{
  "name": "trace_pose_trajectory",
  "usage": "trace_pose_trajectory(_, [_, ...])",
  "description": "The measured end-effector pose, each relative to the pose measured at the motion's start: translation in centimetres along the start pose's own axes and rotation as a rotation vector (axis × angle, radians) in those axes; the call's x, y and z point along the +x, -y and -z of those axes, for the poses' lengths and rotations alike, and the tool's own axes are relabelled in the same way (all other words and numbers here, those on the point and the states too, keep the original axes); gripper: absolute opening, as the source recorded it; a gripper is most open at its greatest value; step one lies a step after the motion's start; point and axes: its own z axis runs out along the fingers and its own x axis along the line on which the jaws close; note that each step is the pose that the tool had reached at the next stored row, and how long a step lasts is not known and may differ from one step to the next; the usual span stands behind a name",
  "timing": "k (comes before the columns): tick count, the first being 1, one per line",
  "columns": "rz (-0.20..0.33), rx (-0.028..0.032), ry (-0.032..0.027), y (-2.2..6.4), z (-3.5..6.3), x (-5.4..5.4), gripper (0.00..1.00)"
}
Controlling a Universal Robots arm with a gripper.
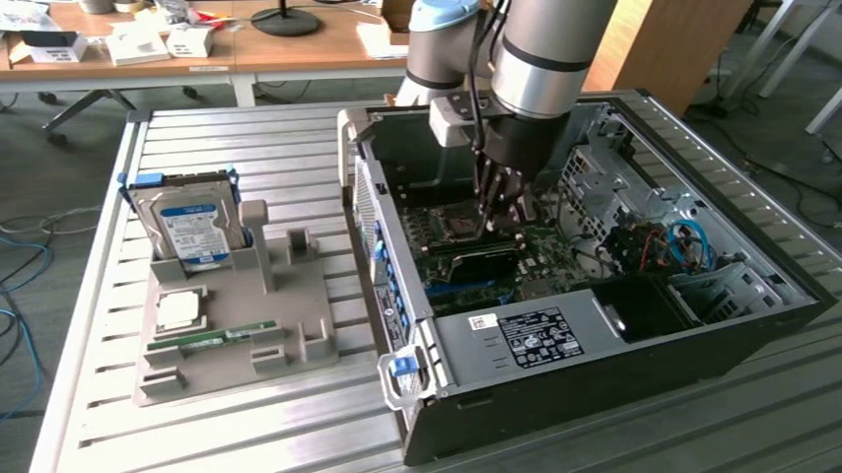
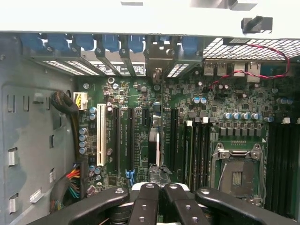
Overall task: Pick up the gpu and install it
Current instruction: 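Press down on the gpu until it lock into place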
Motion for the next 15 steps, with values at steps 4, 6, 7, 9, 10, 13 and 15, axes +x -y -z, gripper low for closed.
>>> trace_pose_trajectory(4, [0.000, -0.0001, -0.0002, -0.02, -0.03, 0.0, 0.11])
trace_pose_trajectory(6, [-0.001, 0.0001, 0.0002, -0.20, -0.07, 0.0, 0.11])
trace_pose_trajectory(7, [-0.002, 0.0001, 0.0003, -0.33, -0.09, -0.1, 0.11])
trace_pose_trajectory(9, [-0.003, 0.0000, 0.0000, -0.57, -0.10, -0.2, 0.11])
trace_pose_trajectory(10, [-0.004, 0.0000, 0.0001, -0.68, -0.11, -0.3, 0.11])
trace_pose_trajectory(13, [-0.006, 0.0000, 0.0001, -1.06, -0.12, -0.5, 0.11])
trace_pose_trajectory(15, [-0.008, -0.0001, 0.0001, -1.29, -0.15, -0.6, 0.11])
